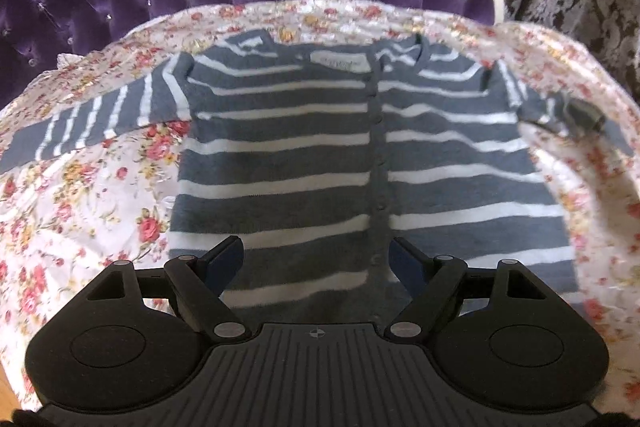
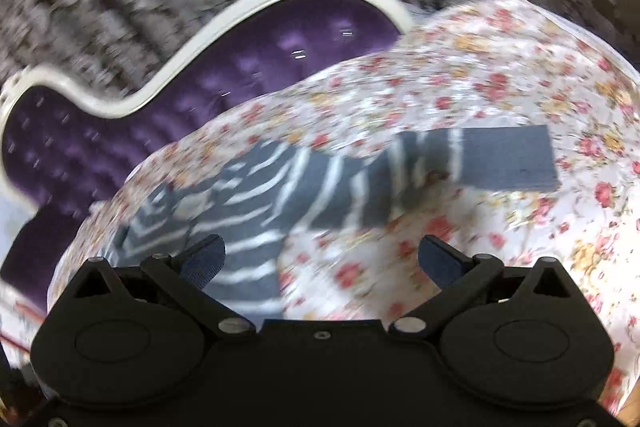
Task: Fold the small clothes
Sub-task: 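Reach the right tool to a sleeve cuff and close on it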
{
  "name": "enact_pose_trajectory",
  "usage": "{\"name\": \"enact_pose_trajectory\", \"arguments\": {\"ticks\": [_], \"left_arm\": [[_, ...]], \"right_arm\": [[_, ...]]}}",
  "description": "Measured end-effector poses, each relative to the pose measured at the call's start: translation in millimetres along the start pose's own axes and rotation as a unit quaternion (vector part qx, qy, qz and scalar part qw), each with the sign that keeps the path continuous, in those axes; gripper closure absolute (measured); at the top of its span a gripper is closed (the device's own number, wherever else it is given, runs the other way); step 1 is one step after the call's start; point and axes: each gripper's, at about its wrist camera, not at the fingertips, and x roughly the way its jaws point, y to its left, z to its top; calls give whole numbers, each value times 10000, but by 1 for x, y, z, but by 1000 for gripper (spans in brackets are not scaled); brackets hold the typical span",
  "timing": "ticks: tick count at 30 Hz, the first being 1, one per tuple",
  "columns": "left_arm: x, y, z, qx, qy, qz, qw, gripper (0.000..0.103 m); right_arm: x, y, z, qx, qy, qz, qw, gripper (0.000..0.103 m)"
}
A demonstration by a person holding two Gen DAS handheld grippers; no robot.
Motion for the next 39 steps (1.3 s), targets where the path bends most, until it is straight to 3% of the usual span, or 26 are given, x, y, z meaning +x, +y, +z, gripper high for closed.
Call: {"name": "enact_pose_trajectory", "arguments": {"ticks": [5,10,15,18,23,24,26,28,33,39], "left_arm": [[31,11,-4,-66,175,26,9998,24],[31,21,-9,-210,-75,-223,9995,21],[33,13,-11,-56,-189,-139,9997,15],[35,14,-14,-102,-282,-126,9995,9],[40,21,-8,-223,-22,-130,9997,0],[40,23,-7,-222,28,-153,9996,1],[39,25,-3,-219,74,-194,9995,1],[36,28,-2,-307,19,-244,9992,2],[22,37,3,-445,-209,-317,9983,2],[7,49,12,-647,-446,-326,9964,2]], "right_arm": [[17,-35,25,178,-112,-511,9985,1],[26,-62,46,279,-342,-952,9945,1],[48,-87,54,357,-205,-1481,9881,1],[59,-103,52,564,-13,-1546,9864,1],[67,-113,48,658,100,-1605,9848,3],[67,-111,48,571,112,-1677,9841,12],[68,-107,51,365,166,-1900,9810,53],[67,-106,55,312,228,-2016,9787,84],[51,-90,65,239,3,-1824,9829,87],[24,-18,94,-320,-365,-1221,9913,87]]}}
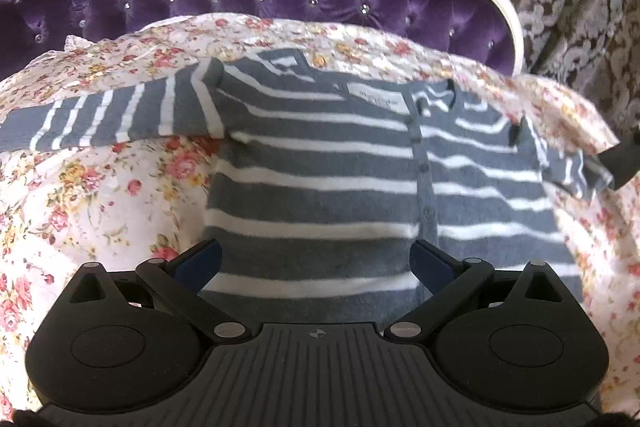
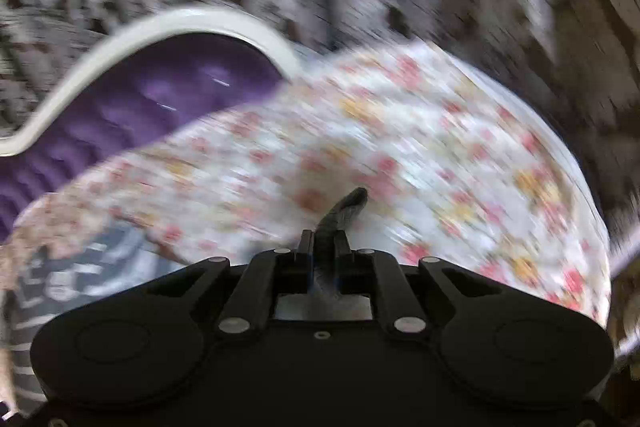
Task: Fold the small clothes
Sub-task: 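Reach the right tool to a sleeve cuff and close on it, then lift the held sleeve and fold it across the cardigan body with the right tool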
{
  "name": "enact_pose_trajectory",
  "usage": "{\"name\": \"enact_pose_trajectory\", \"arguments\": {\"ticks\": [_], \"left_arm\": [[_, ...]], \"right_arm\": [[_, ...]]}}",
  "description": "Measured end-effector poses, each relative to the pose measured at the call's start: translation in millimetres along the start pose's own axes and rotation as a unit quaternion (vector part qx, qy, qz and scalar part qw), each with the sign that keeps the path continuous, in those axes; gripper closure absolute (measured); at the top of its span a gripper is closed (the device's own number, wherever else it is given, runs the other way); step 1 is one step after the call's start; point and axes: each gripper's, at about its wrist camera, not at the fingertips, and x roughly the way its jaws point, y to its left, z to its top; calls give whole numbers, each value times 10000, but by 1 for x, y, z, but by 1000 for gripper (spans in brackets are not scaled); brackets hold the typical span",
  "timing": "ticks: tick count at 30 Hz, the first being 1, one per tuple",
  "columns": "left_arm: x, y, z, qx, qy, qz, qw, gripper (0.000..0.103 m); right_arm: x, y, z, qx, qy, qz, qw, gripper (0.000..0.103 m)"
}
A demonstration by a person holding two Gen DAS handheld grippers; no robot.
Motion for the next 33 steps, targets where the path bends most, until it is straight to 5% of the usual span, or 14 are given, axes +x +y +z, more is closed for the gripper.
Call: {"name": "enact_pose_trajectory", "arguments": {"ticks": [2,8,20,30,33], "left_arm": [[-2,3,1,-38,-18,17,10000,2],[-5,11,1,-46,-55,169,9998,2],[-8,28,4,-287,-6,195,9994,2],[-2,32,5,-407,122,172,9989,2],[2,33,4,-435,222,133,9987,1]], "right_arm": [[-11,30,13,-184,-90,306,9993,94],[-22,124,31,-693,-137,1199,9903,94],[14,283,-23,-1433,636,2687,9504,94],[51,344,-81,-1585,1179,3169,9276,94],[60,349,-91,-1516,1216,3375,9211,84]]}}
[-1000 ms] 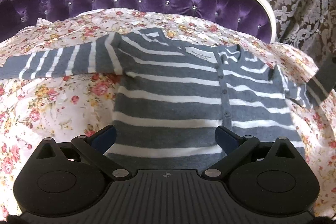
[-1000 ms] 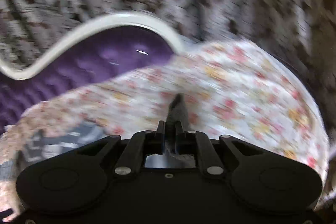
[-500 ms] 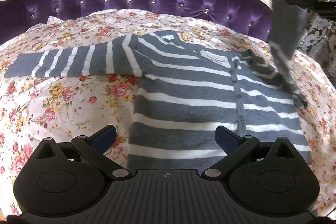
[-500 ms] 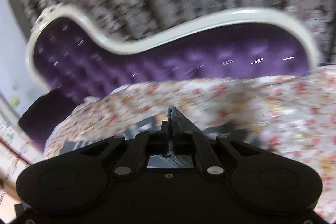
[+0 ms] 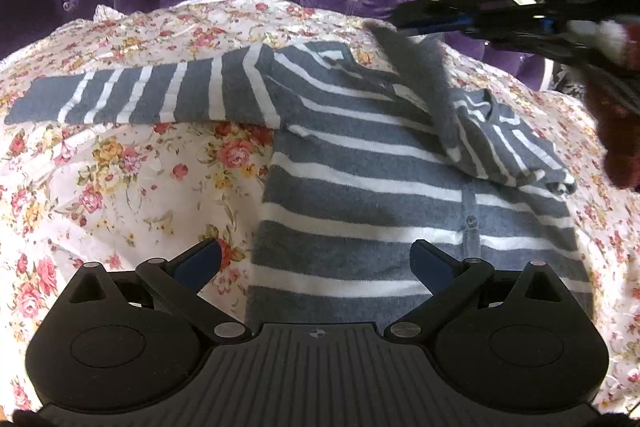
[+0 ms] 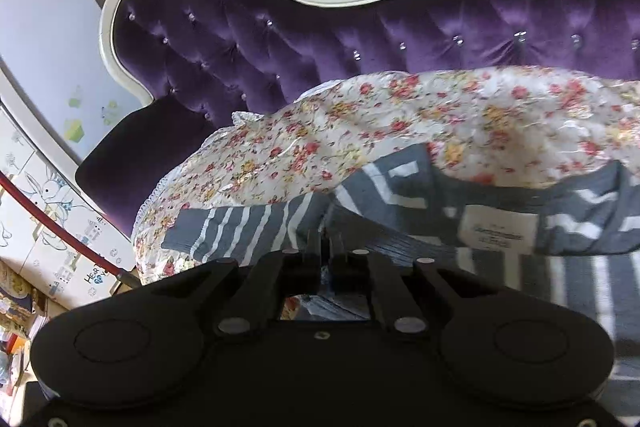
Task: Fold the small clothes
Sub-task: 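Lift the held sleeve and fold it across the cardigan body with the right tool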
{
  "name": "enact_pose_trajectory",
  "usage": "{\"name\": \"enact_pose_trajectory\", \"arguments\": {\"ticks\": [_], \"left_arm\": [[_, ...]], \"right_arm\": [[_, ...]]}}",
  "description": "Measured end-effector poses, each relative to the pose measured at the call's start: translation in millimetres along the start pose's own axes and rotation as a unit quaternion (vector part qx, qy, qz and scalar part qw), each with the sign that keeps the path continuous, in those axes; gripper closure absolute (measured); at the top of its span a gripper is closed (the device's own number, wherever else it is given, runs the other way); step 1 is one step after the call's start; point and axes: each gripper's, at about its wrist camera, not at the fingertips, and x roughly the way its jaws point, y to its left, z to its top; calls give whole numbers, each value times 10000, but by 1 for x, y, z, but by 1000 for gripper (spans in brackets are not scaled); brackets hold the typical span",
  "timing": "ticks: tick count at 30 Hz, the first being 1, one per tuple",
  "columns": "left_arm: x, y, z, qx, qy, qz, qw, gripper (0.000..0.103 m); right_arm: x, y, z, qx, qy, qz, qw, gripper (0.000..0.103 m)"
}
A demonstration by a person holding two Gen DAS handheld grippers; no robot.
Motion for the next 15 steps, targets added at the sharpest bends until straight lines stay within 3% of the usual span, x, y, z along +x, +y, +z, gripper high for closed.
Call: {"name": "enact_pose_trajectory", "arguments": {"ticks": [2,3,4,5,7,10,15], "left_arm": [[1,0,-1,-7,39,-13,10000,2],[2,0,-1,-2,55,-15,10000,1],[2,0,-2,4,65,-13,10000,1],[3,0,-2,9,70,-8,10000,1],[3,1,-2,8,75,2,10000,1],[4,2,-2,-6,94,-5,10000,2],[5,1,-2,49,88,-124,9999,2]], "right_arm": [[5,-3,-3,33,18,205,9998,81],[6,-3,-4,-2,-38,252,9997,74],[4,-3,-6,-55,-89,311,9995,54],[1,-4,-7,-108,-149,360,9992,41],[-6,-8,-8,-215,-255,319,9989,39],[-26,-25,-9,-314,-406,-81,9986,39],[-70,-96,-16,388,-732,-996,9916,39]]}}
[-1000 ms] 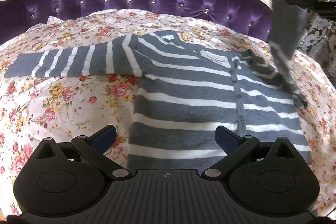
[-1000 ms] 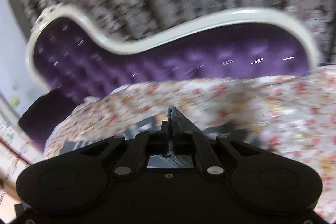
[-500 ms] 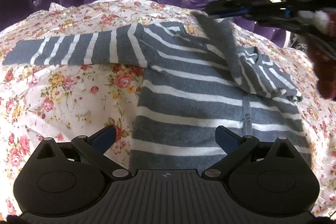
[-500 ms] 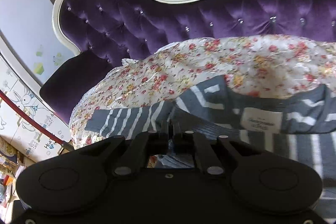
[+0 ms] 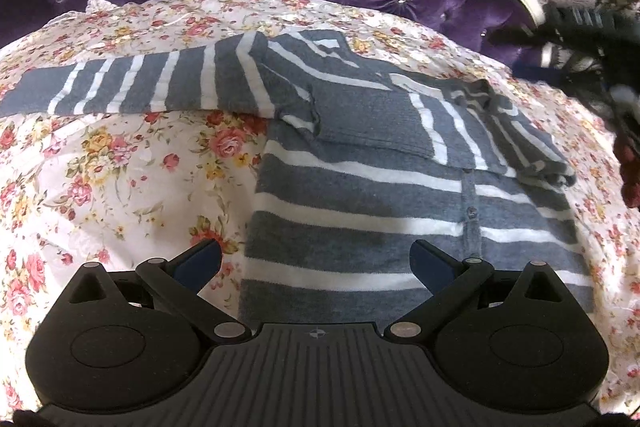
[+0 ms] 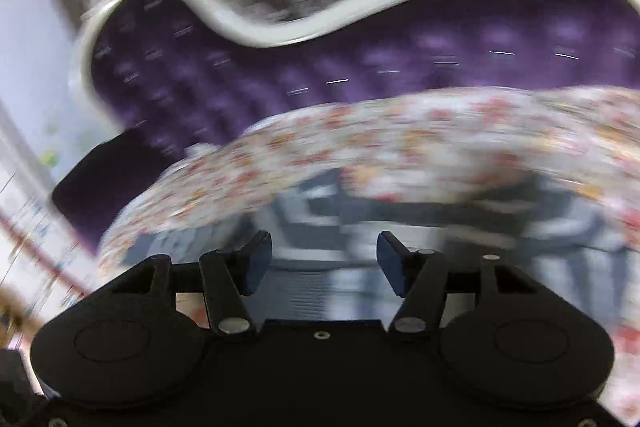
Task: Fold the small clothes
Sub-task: 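Lift the held sleeve and fold it across the cardigan body with the right tool, then open the right tool and withdraw it from the folded sleeve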
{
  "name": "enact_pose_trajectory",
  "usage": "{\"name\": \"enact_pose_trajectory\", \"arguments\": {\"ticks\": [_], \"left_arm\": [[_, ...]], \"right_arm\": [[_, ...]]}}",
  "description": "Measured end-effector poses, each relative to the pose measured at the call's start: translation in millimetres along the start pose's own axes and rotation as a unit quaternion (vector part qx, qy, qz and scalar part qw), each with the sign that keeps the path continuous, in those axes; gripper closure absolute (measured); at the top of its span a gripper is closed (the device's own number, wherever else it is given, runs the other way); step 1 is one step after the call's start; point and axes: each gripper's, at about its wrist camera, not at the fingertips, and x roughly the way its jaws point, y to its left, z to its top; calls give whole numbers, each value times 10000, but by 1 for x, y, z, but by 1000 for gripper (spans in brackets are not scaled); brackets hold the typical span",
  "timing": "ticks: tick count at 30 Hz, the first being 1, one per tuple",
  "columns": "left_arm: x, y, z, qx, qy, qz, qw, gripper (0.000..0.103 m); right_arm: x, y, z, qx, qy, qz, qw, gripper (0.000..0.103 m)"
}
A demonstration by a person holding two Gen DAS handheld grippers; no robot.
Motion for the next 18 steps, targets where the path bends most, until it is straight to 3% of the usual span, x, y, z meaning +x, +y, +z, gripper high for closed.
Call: {"name": "enact_pose_trajectory", "arguments": {"ticks": [4,7,13,15,18], "left_arm": [[4,-6,-3,128,48,-202,9997,1],[8,-12,-6,220,143,-386,9989,1],[20,-23,-15,532,251,-267,9979,1],[20,-24,-17,610,259,-204,9976,1],[20,-25,-19,713,256,-146,9970,1]], "right_arm": [[-26,-66,-3,611,-239,-936,9934,39],[-32,-99,-11,863,-208,-1369,9866,40],[-23,-113,-21,880,-94,-1425,9858,46],[-17,-113,-24,811,-32,-1416,9866,51],[-6,-110,-26,709,160,-1460,9866,84]]}}
